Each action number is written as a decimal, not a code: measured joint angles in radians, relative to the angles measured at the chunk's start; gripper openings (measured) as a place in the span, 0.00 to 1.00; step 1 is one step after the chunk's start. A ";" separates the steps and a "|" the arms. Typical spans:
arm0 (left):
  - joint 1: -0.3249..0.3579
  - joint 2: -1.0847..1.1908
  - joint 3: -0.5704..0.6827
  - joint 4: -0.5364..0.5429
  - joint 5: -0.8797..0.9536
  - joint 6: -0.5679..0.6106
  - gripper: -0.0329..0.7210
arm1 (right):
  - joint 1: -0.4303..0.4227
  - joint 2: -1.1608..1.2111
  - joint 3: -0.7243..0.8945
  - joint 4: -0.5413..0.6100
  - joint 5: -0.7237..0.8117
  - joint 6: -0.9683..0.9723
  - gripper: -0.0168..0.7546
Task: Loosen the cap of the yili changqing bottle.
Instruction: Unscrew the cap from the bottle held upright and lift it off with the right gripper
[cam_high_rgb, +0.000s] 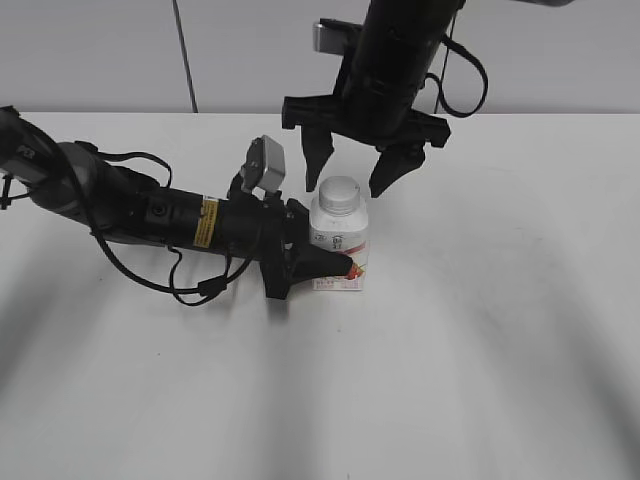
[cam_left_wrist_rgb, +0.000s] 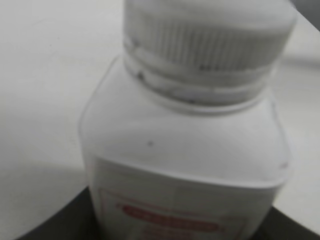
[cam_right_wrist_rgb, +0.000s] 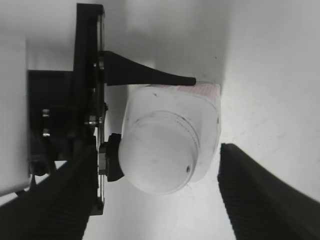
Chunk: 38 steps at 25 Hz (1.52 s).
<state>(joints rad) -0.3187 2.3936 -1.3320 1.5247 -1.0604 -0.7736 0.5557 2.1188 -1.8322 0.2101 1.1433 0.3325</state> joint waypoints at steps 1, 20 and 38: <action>0.000 0.000 0.000 0.000 0.000 0.000 0.53 | 0.000 0.010 0.000 0.002 0.003 0.000 0.78; 0.000 -0.001 0.000 0.001 0.003 0.000 0.53 | 0.000 0.039 -0.008 0.007 0.001 0.004 0.78; 0.000 -0.001 0.000 0.000 0.003 0.000 0.53 | 0.000 0.039 -0.009 0.008 0.007 -0.015 0.54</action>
<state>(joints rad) -0.3190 2.3927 -1.3320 1.5249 -1.0579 -0.7738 0.5557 2.1578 -1.8407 0.2179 1.1505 0.3179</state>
